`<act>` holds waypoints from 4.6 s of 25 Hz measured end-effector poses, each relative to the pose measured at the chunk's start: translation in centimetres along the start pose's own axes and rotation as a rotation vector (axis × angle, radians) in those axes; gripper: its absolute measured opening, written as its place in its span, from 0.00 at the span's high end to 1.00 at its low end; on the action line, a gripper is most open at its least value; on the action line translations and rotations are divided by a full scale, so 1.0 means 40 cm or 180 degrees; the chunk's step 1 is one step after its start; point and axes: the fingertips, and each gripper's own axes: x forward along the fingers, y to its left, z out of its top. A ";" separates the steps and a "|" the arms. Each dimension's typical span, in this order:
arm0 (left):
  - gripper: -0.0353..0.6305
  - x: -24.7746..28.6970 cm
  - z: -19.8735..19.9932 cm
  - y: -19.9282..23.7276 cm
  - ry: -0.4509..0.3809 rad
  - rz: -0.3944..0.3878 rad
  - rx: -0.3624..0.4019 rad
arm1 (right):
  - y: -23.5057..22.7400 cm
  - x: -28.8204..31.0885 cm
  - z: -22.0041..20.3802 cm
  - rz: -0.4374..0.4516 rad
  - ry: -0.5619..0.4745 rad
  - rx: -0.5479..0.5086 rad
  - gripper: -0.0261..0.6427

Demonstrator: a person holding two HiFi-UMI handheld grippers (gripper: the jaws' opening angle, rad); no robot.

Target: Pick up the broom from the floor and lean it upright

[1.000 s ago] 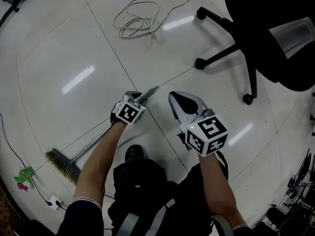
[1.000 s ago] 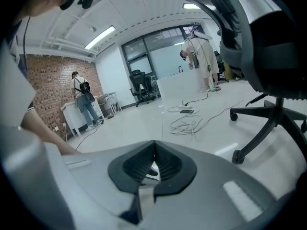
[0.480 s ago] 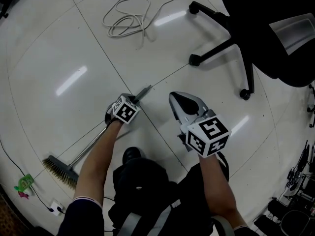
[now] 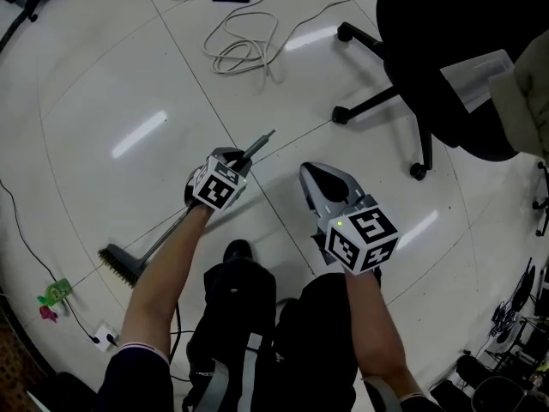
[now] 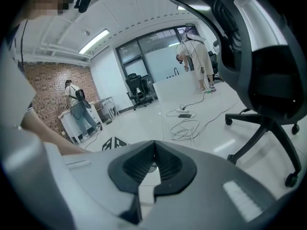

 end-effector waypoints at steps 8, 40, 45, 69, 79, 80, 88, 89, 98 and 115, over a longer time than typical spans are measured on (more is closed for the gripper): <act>0.81 -0.374 0.289 -0.011 -0.0517 0.0218 0.0055 | 0.160 -0.169 0.264 0.0083 0.0079 -0.0006 0.96; 0.81 -0.840 0.996 -0.081 -0.1107 -0.0155 0.0146 | 0.254 -0.520 0.810 -0.0520 -0.0156 0.0238 0.96; 0.81 -0.757 1.097 -0.114 -0.1044 -0.0182 0.0227 | 0.194 -0.554 0.810 -0.0479 -0.0200 0.0312 0.96; 0.80 -0.409 1.417 -0.135 -0.1026 -0.0861 0.0729 | 0.121 -0.561 0.861 -0.1484 -0.0402 0.0768 0.96; 0.76 -0.330 1.465 -0.152 -0.0931 -0.1173 0.0713 | 0.096 -0.554 0.885 -0.1916 -0.0494 0.0962 0.96; 0.75 -0.328 1.466 -0.160 -0.0922 -0.1233 0.0716 | 0.095 -0.554 0.883 -0.1939 -0.0496 0.0986 0.96; 0.70 -0.434 1.459 -0.148 -0.0973 -0.1249 0.0740 | 0.120 -0.578 0.910 -0.2042 -0.0659 0.1070 0.96; 0.70 -0.463 1.463 -0.141 -0.0997 -0.1228 0.0718 | 0.121 -0.588 0.923 -0.2036 -0.0698 0.1059 0.96; 0.70 -0.739 1.462 -0.163 -0.1309 -0.1310 0.0634 | 0.124 -0.662 1.002 -0.2038 -0.0996 0.0906 0.96; 0.85 -1.179 1.493 -0.425 -0.1986 -0.1677 0.0745 | 0.139 -0.835 1.138 -0.1866 -0.1500 0.0441 0.96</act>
